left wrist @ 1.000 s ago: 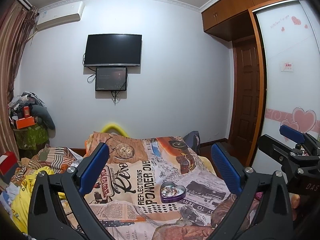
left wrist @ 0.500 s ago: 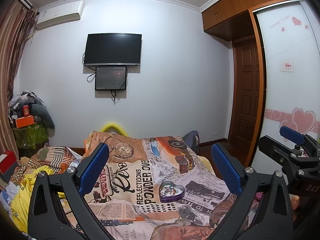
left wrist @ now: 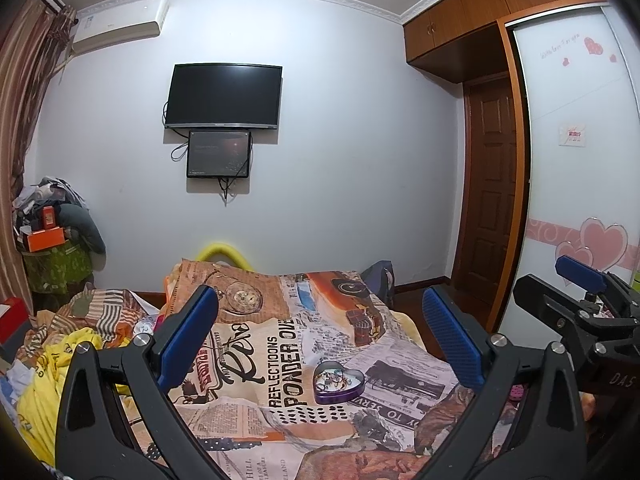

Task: Organize jewelry

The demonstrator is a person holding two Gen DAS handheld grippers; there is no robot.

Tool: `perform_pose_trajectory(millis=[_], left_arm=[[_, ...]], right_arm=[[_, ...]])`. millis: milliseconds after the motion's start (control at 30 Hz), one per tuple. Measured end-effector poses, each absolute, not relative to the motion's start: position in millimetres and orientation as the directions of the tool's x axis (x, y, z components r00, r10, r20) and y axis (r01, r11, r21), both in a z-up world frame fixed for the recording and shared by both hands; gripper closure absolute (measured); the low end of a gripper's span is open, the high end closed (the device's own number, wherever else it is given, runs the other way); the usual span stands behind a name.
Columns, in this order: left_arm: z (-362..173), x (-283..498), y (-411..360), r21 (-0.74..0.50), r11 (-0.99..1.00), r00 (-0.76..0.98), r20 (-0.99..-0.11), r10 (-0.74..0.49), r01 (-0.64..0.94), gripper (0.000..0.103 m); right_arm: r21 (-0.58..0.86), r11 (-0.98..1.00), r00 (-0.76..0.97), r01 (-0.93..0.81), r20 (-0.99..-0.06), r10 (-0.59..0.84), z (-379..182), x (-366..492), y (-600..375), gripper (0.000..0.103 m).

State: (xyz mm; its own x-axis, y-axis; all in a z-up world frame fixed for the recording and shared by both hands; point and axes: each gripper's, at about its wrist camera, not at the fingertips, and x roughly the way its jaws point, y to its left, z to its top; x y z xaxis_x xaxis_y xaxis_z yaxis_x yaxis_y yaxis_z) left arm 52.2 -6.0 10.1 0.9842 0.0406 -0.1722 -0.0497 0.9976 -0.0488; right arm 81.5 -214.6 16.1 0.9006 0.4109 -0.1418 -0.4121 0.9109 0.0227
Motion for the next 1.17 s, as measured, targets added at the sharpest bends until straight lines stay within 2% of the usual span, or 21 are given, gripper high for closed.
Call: perform_pose_trajectory(millis=[1167], left_arm=[[4.9,64.8,0.4,-0.081,0.997,0.978,-0.209,0.003,-0.020,0.000]], right_arm=[[0.040,0.911,0.896,-0.410,-0.168,0.411,12.8,89.4,-210.6,0.000]])
